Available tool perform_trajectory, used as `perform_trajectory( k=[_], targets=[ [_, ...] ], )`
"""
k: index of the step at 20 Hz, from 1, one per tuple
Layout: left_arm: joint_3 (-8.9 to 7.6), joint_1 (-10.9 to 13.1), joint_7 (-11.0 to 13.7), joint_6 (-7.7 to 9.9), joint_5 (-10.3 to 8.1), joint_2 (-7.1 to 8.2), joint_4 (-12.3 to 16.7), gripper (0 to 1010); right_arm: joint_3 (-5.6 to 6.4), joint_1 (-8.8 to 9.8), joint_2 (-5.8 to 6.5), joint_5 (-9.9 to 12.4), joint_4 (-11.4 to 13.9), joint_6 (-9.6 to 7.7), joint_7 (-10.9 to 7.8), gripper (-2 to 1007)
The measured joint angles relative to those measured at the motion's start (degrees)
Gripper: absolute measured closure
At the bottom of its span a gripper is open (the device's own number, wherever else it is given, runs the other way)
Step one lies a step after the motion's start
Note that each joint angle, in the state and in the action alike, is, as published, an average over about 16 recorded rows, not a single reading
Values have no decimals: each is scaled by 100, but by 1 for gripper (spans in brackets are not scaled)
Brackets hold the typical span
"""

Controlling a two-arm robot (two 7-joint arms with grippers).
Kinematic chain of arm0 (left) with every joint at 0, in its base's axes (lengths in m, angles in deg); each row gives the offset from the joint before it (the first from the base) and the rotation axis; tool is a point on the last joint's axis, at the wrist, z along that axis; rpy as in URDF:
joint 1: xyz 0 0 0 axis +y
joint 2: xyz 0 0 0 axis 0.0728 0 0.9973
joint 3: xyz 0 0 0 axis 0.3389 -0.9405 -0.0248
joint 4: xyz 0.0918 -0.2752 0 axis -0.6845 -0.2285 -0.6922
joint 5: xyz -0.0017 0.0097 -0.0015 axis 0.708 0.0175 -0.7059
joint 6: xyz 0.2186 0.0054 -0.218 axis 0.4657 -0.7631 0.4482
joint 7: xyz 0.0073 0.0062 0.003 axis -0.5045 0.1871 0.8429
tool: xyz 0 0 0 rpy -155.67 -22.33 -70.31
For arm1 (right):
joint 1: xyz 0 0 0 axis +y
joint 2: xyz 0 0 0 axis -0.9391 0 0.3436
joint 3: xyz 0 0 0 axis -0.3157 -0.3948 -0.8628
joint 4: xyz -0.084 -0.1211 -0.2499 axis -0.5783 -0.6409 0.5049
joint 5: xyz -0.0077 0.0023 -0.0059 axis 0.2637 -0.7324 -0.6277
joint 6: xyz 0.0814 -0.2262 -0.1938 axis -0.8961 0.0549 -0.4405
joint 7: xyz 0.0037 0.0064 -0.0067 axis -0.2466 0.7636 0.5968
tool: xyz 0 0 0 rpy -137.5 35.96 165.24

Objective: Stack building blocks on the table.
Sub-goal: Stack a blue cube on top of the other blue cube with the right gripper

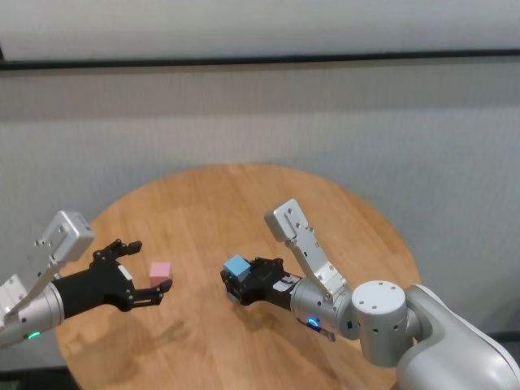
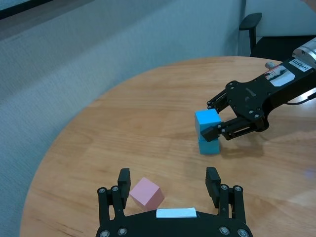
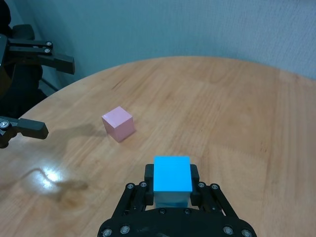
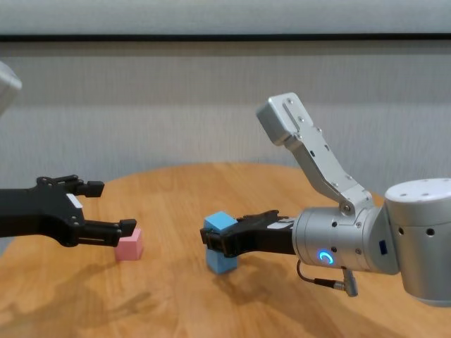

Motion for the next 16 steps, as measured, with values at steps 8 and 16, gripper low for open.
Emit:
perform_trajectory(
  k=[8,16],
  targets=[
    [0,0,0,0,0,0,0,10,11,0,-13,-31,-20,-1,-2,636],
    [0,0,0,0,0,0,0,10,14,2,-22,-56,-32,-1,-17,636]
  ],
)
